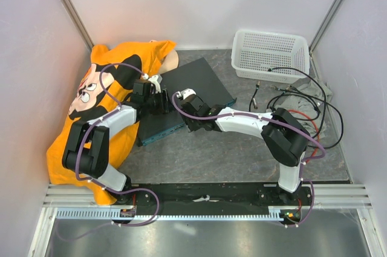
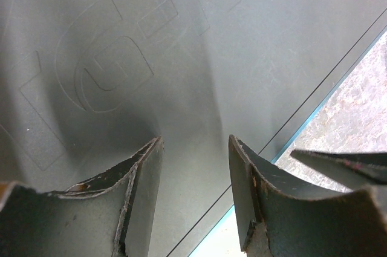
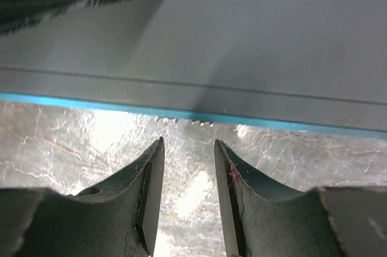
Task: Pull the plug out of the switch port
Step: Adjust the switch port at the center of the board.
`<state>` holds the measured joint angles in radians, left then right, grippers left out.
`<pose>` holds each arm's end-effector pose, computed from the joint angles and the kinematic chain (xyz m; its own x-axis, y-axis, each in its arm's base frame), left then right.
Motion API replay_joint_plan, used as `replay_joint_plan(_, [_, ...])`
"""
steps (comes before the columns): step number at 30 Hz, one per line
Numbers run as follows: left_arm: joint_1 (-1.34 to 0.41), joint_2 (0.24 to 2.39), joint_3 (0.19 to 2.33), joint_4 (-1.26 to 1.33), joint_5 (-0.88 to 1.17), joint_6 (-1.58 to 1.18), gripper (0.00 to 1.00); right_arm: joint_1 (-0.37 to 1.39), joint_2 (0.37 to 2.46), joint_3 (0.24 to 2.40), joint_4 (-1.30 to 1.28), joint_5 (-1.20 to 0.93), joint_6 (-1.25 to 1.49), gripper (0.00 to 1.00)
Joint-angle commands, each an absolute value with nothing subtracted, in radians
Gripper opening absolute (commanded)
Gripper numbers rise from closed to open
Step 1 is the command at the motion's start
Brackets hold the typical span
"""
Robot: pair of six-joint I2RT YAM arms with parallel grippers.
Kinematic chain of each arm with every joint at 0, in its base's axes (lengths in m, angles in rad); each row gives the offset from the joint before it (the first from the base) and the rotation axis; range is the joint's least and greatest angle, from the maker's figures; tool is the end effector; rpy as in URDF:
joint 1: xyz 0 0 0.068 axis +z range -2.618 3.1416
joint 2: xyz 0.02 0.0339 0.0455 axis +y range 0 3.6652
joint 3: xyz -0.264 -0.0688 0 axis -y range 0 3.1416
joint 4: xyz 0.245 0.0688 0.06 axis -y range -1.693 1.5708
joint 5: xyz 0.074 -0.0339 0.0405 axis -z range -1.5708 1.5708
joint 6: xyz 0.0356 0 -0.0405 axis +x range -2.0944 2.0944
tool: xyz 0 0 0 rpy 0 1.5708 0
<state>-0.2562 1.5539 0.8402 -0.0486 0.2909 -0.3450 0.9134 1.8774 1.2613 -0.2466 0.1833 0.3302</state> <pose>0.3052 -0.0905 0.1878 -0.7786 -0.1309 -0.6136 0.1914 0.8818 -0.4310 0.2527 0.3168 0.1898 -0.6680 -0.3436 -0.6601 -0.5173 0.8521 0.0799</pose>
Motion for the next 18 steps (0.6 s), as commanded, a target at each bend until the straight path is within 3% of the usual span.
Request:
replay_joint_plan(1, [-0.245, 1.598, 0.842, -0.098, 0.262, -0.353, 0.56, 0.925, 1.845, 1.293, -0.272, 0.216, 0.351, 0.46])
replay_joint_plan(18, [-0.245, 1.577, 0.821, -0.086, 0.252, -0.348, 0.56, 0.917, 1.873, 1.278, -0.201, 0.267, 0.322, 0.43])
